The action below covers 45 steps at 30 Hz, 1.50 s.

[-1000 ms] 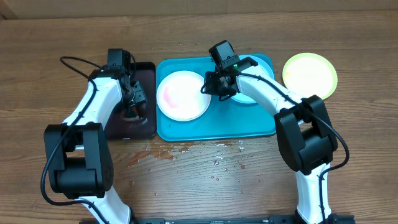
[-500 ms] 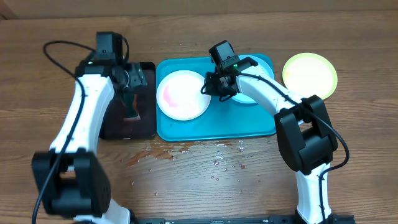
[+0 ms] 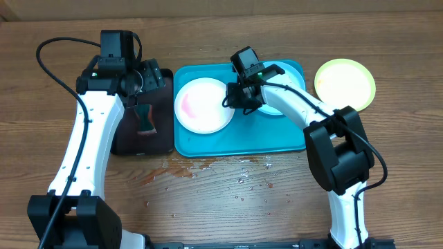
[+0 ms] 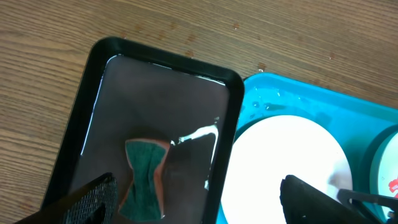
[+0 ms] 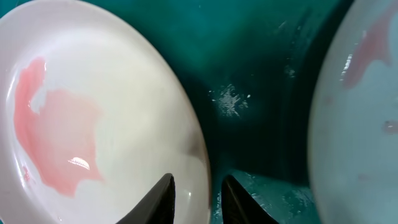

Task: Clean dirty plates on tray and stack at the side
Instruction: 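Carry the sponge left and drop it into the black tray, then lift the white plate off the teal tray with the right gripper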

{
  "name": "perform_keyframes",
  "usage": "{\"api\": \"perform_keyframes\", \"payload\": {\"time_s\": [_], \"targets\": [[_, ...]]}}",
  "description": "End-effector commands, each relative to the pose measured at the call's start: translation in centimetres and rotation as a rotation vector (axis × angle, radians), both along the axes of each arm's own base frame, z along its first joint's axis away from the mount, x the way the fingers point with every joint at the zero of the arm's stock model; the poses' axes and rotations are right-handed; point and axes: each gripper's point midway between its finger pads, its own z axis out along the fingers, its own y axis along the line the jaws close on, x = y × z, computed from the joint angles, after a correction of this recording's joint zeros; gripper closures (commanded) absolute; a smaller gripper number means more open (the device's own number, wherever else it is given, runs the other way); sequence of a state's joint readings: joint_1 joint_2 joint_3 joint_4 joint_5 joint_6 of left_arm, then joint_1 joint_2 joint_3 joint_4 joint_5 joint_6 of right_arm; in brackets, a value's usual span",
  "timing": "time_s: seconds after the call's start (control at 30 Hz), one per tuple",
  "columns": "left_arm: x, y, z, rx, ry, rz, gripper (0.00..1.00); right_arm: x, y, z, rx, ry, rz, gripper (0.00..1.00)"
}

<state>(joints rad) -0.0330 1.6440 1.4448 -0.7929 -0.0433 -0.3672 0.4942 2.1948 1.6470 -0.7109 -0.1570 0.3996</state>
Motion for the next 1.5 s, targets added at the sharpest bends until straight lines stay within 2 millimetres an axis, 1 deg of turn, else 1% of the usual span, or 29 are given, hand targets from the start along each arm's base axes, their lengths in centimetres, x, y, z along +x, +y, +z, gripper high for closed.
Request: {"api": "perform_keyframes", "payload": {"time_s": [0.0,0.1,0.4,0.47,0.53,0.57,0.6,0.73,0.8,0.87,0.93,0.97,1.07,1.23,1.33,1.47], "targets": [[0.2,-0.3,0.4,-0.016,-0.010,0.000,0.16,0.1,0.4,-0.9,-0.012,-0.003,0.020,0.73],[0.2,-0.3,0.4,-0.016,-0.010,0.000,0.16,0.3,0.5,-1.0,-0.015,-0.018,0.042,0.73],[0.0,-0.3,0.3,-0.016,0.001,0.000,0.16,0.4,0.0,-2.6,-0.108,-0.048,0.082,0.74],[0.0,-0.3,0.3,-0.016,0.000,0.000,0.17,0.4,-0.2,-3.1,-0.124,-0.046,0.079,0.79],[0.0,-0.3,0.3,-0.016,0.000,0.000,0.17,0.4,-0.3,-3.2,-0.125,-0.043,0.079,0.87],[0.0,-0.3,0.3,-0.016,0.001,0.000,0.17,0.4,-0.3,-3.2,-0.125,-0.043,0.079,0.93],[0.0,-0.3,0.3,-0.016,0.001,0.000,0.17,0.4,-0.3,-3.2,-0.125,-0.044,0.079,0.96],[0.0,-0.3,0.3,-0.016,0.001,0.000,0.17,0.4,-0.2,-3.1,-0.124,-0.045,0.079,0.96],[0.0,-0.3,0.3,-0.015,0.001,0.000,0.17,0.6,-0.2,-2.8,-0.123,-0.047,0.078,0.96],[0.0,-0.3,0.3,-0.015,0.001,0.000,0.17,1.1,-0.2,-1.9,-0.120,-0.053,0.073,0.96],[0.0,-0.3,0.3,-0.015,0.001,0.000,0.17,1.8,-0.2,-0.5,-0.115,-0.071,0.064,0.96],[0.0,-0.3,0.3,-0.015,0.001,0.000,0.17,2.2,-0.2,0.3,-0.115,-0.085,0.059,0.96],[0.0,-0.3,0.3,-0.015,0.001,0.000,0.17,4.0,-1.1,3.4,-0.145,-0.154,0.020,0.96],[0.0,-0.3,0.3,-0.015,0.000,0.000,0.17,6.4,-3.8,8.9,-0.277,-0.304,-0.058,0.96],[0.1,-0.3,0.3,-0.015,-0.004,0.000,0.16,7.3,-5.7,11.5,-0.379,-0.387,-0.085,0.96],[0.3,-0.2,0.5,-0.001,-0.016,-0.021,0.16,7.7,-8.2,14.0,-0.531,-0.471,-0.142,0.96]]}}
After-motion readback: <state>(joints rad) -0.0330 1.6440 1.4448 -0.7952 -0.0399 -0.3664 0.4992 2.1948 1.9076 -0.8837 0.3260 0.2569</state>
